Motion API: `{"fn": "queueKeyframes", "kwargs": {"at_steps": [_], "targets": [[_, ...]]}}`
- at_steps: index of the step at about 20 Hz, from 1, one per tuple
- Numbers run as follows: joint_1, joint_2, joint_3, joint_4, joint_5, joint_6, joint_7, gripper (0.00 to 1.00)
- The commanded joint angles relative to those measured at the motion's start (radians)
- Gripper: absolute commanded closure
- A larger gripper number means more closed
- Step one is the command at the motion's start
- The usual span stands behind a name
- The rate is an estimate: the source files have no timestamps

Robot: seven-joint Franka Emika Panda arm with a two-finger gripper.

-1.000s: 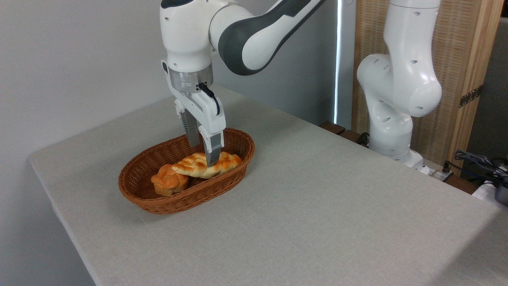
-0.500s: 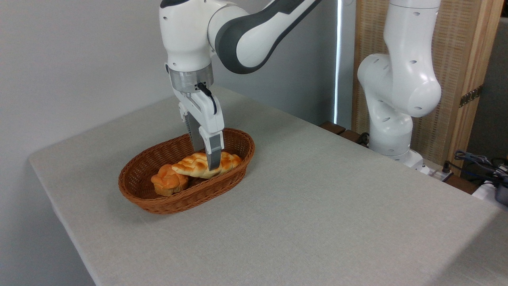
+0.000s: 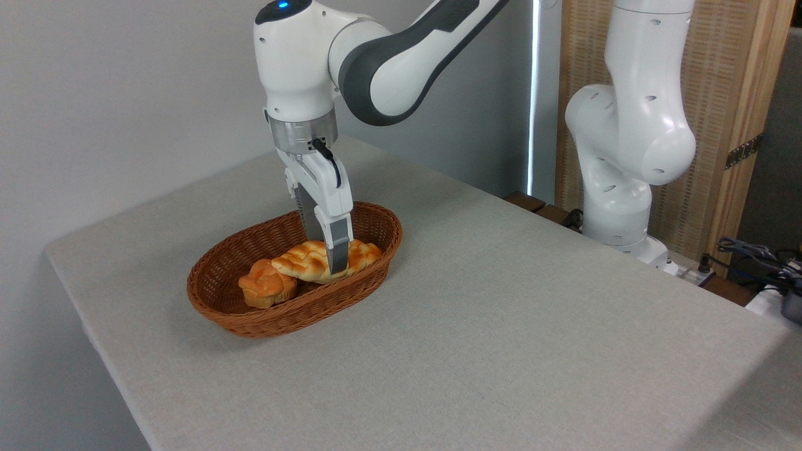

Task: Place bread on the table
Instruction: 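Close the gripper fingers around the braided croissant bread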

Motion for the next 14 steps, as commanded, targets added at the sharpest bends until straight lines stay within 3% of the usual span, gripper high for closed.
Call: {"fn": "queueKeyframes", "kwargs": {"at_steps": [1,4,7,14], "targets": [[-0.01,-0.008,0.009,-0.018,0.008,0.048,0.005,0.16],[-0.01,-0.006,0.009,-0.02,0.008,0.051,0.006,0.36],[-0.01,-0.006,0.009,-0.02,0.008,0.052,0.008,0.49],[-0.01,-0.006,0.009,-0.02,0.008,0.052,0.008,0.56]]}}
